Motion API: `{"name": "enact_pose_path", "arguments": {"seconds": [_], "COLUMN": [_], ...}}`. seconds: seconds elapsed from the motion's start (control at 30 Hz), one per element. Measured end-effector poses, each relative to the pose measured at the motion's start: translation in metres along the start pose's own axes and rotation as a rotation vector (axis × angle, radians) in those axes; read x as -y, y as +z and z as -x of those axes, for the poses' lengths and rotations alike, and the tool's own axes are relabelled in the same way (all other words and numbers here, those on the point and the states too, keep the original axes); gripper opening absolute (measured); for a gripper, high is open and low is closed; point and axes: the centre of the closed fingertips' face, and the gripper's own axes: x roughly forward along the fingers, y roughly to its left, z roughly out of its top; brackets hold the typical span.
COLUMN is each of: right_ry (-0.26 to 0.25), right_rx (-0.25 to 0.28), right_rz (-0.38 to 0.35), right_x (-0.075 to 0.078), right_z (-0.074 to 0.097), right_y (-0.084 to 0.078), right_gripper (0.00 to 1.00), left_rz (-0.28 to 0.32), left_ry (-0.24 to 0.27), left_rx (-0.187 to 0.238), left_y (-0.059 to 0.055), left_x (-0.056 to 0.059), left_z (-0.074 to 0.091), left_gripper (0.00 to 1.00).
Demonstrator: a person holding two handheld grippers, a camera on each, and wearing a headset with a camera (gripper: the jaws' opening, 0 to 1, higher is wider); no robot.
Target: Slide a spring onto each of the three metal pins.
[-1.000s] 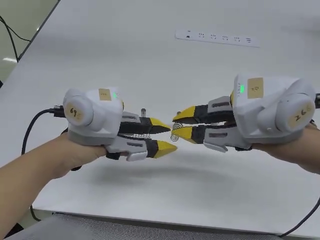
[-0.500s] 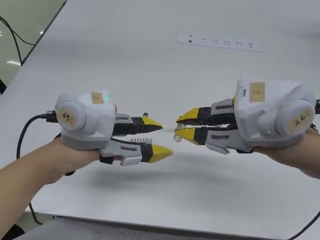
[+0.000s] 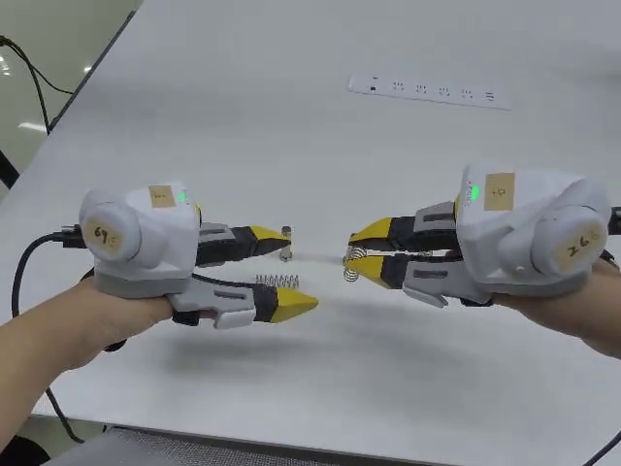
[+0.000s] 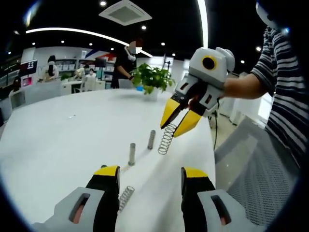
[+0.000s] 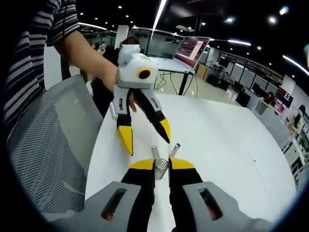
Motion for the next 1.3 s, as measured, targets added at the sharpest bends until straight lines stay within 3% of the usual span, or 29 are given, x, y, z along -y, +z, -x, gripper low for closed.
{"name": "enact_pose_path", "arguments": {"seconds": [0.47,1.13,1.3], "right_ry": [-0.017,-0.034,-0.032], "right_rx": [-0.009,-0.021,-0.023], "right_rz": [-0.012,-0.025,-0.029], "right_x": [0.003,0.008,0.008], "right_z": [-0.001,-0.003,-0.004], "right_y": [-0.006,-0.012,-0.013], "right_gripper": [0.07,0.07,0.07], "left_rz": [0.021,0.041,0.047], "left_ry": [0.074,0.127,0.130], "left_rx": [0.005,0.009,0.014], "left_y": [-0.007,-0.013,-0.012], "left_x": [-0.016,-0.028,-0.030], "left_z": [0.015,0.025,0.026], "left_gripper": [0.64,0.98,0.98]}}
